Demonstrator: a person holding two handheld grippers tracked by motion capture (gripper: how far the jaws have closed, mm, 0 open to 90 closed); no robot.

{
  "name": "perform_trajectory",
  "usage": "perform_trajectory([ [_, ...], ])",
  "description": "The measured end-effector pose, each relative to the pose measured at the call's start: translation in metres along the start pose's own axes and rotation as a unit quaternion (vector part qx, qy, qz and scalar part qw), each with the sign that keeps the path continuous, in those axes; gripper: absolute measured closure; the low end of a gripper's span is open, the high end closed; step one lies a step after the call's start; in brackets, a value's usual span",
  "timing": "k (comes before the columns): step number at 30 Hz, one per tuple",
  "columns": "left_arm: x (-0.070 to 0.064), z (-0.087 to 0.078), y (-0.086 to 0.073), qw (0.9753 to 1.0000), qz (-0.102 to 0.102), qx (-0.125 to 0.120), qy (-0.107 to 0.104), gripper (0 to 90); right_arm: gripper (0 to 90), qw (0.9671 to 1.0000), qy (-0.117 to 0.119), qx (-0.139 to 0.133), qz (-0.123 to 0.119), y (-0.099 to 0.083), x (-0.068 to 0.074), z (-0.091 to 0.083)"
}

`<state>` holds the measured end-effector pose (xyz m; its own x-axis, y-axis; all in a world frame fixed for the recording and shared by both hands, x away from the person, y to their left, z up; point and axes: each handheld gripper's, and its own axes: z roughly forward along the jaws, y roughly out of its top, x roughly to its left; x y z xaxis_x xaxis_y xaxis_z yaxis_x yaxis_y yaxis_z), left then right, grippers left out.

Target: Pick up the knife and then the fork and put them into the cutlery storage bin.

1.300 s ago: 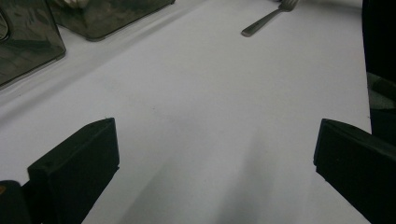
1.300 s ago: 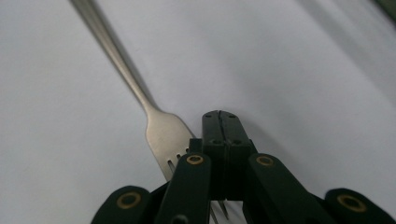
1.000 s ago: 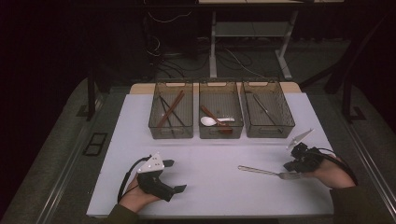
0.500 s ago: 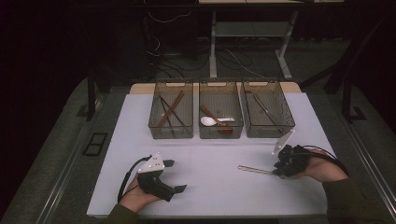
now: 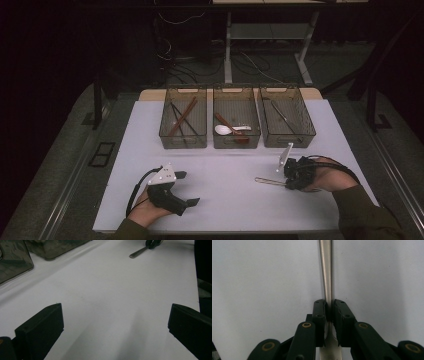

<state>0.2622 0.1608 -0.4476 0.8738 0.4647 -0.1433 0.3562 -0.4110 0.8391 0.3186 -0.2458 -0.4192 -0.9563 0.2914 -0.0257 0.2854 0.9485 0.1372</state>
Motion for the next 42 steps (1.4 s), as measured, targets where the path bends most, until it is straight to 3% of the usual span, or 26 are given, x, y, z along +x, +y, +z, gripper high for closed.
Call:
perform_trajectory([
  [6,0.0,0.0,0.0,1.0,0.0,0.0,0.0,0.0,83.0,0.9999,0.001,0.014,-0.008,0.004,0.002,0.0],
  [10,0.0,0.0,0.0,1.0,0.001,0.0,0.0,0.0,83.7,0.9999,0.001,0.008,-0.006,0.003,0.001,0.0],
  [16,0.0,0.0,0.0,1.0,0.001,0.0,0.0,0.0,84.1,0.9995,0.013,-0.025,0.015,-0.005,-0.002,-0.001],
  [21,-0.001,0.0,0.0,1.0,0.001,0.0,0.0,0.0,84.1,0.9986,0.008,-0.047,0.025,-0.008,-0.003,-0.004],
  [25,-0.001,0.0,0.0,1.0,0.001,-0.001,-0.001,0.0,84.1,0.9961,0.0,-0.08,0.035,-0.013,-0.007,-0.008],
  [31,-0.001,0.0,0.0,1.0,0.001,-0.003,-0.001,0.0,84.1,0.9865,-0.012,-0.141,0.082,-0.024,-0.014,-0.015],
  [37,-0.001,0.0,0.001,1.0,0.0,-0.004,-0.001,0.0,84.1,0.9725,-0.022,-0.182,0.143,-0.032,-0.02,-0.014],
  [42,0.0,0.0,0.0,1.0,0.001,-0.003,-0.001,0.0,84.0,0.9611,-0.033,-0.209,0.178,-0.036,-0.026,-0.013],
])
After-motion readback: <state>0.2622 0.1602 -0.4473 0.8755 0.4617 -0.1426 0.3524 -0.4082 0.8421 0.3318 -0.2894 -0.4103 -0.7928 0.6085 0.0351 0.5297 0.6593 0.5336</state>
